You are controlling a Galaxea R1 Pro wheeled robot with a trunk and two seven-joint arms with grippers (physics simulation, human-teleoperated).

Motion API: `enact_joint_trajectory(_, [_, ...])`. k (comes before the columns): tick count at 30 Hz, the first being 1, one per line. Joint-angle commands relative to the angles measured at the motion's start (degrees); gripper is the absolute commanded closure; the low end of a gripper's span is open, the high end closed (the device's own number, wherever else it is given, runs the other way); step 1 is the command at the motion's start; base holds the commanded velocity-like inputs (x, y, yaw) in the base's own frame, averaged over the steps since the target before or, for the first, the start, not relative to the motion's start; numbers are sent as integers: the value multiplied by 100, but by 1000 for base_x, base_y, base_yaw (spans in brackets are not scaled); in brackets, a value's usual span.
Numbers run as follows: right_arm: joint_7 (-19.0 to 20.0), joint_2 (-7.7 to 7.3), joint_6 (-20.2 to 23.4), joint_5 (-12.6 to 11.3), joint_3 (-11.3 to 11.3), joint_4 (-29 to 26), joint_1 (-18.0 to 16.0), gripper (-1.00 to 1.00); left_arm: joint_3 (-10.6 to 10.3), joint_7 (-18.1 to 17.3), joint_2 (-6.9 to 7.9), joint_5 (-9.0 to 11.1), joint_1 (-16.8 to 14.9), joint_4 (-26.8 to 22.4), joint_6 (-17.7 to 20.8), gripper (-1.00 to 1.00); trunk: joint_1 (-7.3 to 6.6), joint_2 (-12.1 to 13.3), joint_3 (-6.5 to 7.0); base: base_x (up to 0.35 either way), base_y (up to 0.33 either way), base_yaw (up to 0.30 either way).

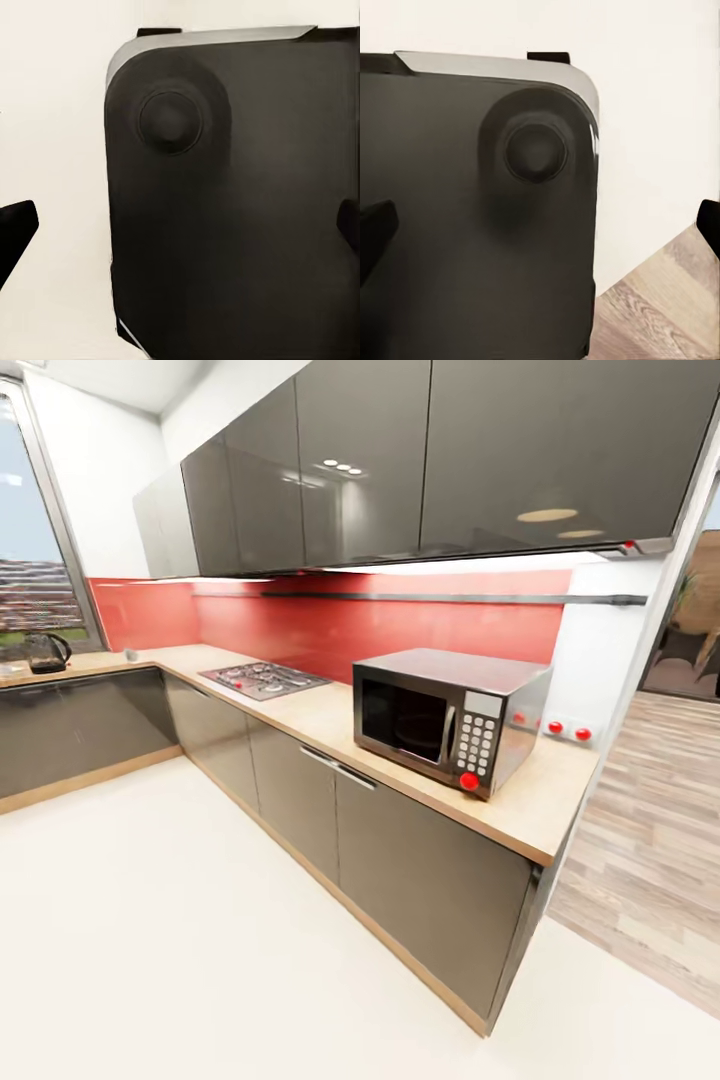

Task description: Set up a coffee station on the kitchen countertop: keep the coffee maker on the countertop, move the bottle of coffee from the kitchen shelf to the counter next to the coffee maker, place a paper coffee filter on top of the coffee maker, put the saucer next to the coffee maker with the coffee cup on the saucer, and place the electric kettle next to the coffee maker.

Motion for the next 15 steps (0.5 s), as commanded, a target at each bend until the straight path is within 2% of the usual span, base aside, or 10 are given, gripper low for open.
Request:
enact_joint_trajectory(1, [-2,-10,-4,2,2,-36,-1,-100,-6,0,0,2,-2,-38,-44,-100,0,-2,-9,0,0,261])
enact_joint_trajectory(8, [-2,-20,-6,2,-6,-262,-1,-100,-19,-16,39,-12,-17,-265,-269,-100,0,-2,-40,0,0,256])
enact_joint_trajectory(9, [-2,-20,-6,2,-6,-1843,-1,-100,-18,-11,52,-10,-21,-547,-1286,-100,0,-2,-45,0,0,251])
enact_joint_trajectory(15, [-2,-19,-235,-6,-13,-2431,-1,-100,4,4,96,0,-43,-974,-1318,-100,0,-2,-76,0,0,247])
